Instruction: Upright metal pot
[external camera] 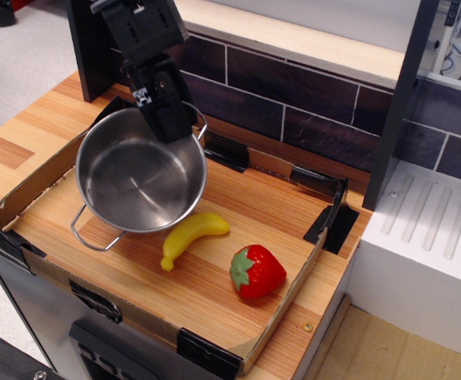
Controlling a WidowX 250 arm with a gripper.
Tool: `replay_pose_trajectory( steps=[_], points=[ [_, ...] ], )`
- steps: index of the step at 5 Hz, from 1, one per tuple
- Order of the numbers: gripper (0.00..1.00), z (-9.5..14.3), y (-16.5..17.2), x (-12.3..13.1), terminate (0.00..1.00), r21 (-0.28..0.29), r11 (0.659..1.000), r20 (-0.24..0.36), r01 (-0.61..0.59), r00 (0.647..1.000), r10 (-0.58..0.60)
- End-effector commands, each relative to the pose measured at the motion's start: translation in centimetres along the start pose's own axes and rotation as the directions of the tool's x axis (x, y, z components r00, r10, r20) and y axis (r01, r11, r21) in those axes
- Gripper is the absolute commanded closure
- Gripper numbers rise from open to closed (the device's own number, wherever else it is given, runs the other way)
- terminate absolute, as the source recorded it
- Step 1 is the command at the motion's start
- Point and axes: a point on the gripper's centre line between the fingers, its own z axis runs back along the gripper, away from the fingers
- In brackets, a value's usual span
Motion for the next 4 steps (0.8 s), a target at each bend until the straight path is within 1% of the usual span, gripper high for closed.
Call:
replay_pose_trajectory(
  steps=[1,2,3,4],
  points=[
    [1.00,0.6,2.6,-2.0,0.00,0.117,0.993,-0.026,-0.019,0.999,0.022],
    [1.00,1.1,3.1,-2.9,0.00,0.137,0.990,-0.035,-0.032,0.999,0.037],
    [1.00,1.2,4.0,-3.6,0.00,0.206,0.977,-0.054,-0.052,0.996,0.064],
    [0.00,2.3,5.1,-4.3,0.00,0.333,0.941,-0.092,-0.062,0.991,0.098]
  ],
)
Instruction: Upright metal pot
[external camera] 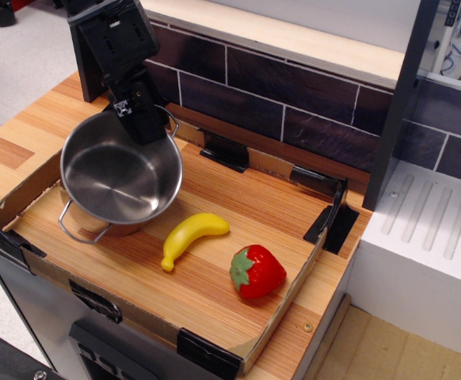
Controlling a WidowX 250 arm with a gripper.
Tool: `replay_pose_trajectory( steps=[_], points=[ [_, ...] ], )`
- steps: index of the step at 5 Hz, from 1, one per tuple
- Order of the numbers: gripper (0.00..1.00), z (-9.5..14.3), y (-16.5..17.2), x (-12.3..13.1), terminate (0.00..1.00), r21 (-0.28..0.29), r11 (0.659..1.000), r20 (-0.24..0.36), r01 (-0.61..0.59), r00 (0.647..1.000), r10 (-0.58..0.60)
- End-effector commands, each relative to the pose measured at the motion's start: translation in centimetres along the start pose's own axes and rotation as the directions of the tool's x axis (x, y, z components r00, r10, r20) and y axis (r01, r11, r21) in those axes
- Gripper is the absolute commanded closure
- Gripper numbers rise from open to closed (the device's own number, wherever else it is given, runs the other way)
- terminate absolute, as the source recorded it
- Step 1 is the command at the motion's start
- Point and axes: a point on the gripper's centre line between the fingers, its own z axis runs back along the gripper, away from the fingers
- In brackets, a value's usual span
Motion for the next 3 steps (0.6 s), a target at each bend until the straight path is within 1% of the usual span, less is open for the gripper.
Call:
replay_pose_trajectory(
  steps=[1,2,3],
  points=[
    [0.00,2.6,2.6,-1.6,0.00,0.318,0.948,-0.097,-0.002,0.995,0.034],
    [0.00,3.7,2.9,-1.8,0.00,0.420,0.907,-0.137,0.022,0.990,0.040],
    [0.00,5.1,2.3,-1.1,0.00,0.477,0.878,-0.148,0.034,0.988,0.042]
  ],
)
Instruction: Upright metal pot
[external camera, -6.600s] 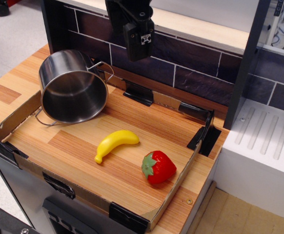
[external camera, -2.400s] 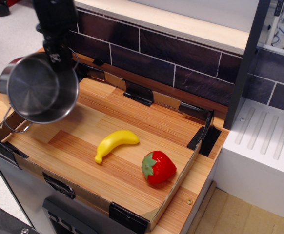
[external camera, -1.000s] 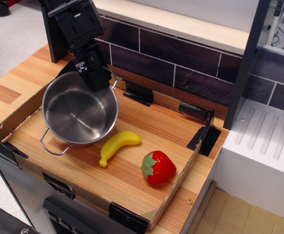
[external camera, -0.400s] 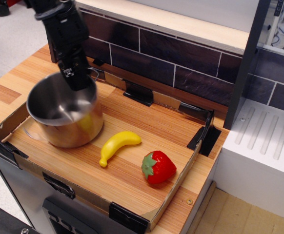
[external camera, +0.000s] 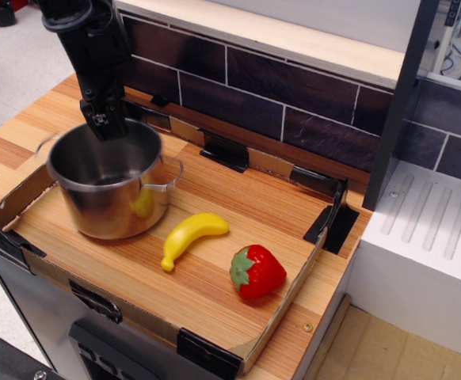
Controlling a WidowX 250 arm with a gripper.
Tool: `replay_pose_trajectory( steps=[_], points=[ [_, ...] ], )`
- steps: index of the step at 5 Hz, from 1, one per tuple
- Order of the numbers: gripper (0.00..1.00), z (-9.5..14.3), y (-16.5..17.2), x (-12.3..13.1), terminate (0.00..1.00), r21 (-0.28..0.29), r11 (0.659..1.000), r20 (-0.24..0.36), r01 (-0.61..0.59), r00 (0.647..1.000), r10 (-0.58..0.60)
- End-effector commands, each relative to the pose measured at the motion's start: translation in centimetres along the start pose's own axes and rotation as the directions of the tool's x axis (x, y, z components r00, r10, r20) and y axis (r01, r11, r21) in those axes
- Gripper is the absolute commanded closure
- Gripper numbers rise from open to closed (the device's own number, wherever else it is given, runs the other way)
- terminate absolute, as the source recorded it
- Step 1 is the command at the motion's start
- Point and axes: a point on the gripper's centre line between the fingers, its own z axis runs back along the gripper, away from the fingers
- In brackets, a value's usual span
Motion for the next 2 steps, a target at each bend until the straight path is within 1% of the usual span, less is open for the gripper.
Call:
replay_pose_trajectory(
  steps=[1,2],
  points=[
    [0.00,6.1,0.4,1.5,0.00,0.196,0.981,0.006,-0.008,1.000,0.007],
    [0.00,8.3,-0.3,1.6,0.00,0.310,0.951,-0.037,-0.023,0.999,0.037]
  ],
)
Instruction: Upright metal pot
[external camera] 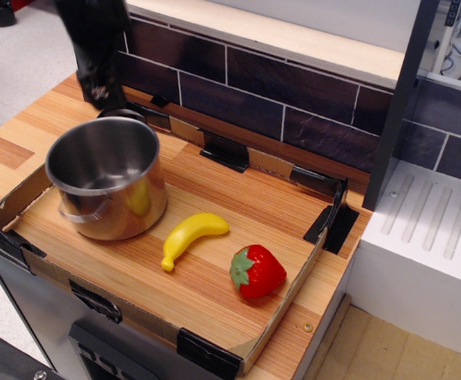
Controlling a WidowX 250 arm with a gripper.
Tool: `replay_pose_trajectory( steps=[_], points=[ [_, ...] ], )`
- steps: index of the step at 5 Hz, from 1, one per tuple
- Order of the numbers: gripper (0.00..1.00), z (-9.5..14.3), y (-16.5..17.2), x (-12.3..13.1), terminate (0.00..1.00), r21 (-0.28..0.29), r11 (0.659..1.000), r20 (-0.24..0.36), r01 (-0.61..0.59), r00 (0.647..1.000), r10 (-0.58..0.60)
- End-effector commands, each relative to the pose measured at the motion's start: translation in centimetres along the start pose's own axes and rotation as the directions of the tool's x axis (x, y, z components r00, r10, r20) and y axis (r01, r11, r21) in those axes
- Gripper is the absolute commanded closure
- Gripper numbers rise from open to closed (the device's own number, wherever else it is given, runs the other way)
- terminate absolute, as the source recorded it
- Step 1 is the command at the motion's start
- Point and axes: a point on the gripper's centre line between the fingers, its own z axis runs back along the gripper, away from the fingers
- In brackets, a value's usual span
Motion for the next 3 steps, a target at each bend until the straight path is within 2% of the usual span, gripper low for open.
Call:
replay_pose_trajectory(
  steps=[1,2,3],
  points=[
    [0.00,5.0,0.1,-0.4,0.00,0.181,0.983,-0.041,-0.006,0.999,0.014],
    [0.00,7.8,-0.4,0.6,0.00,0.141,0.989,0.007,-0.041,0.999,0.040],
    [0.00,10.0,-0.4,1.7,1.00,0.113,0.990,0.033,-0.081,0.996,0.078]
  ],
)
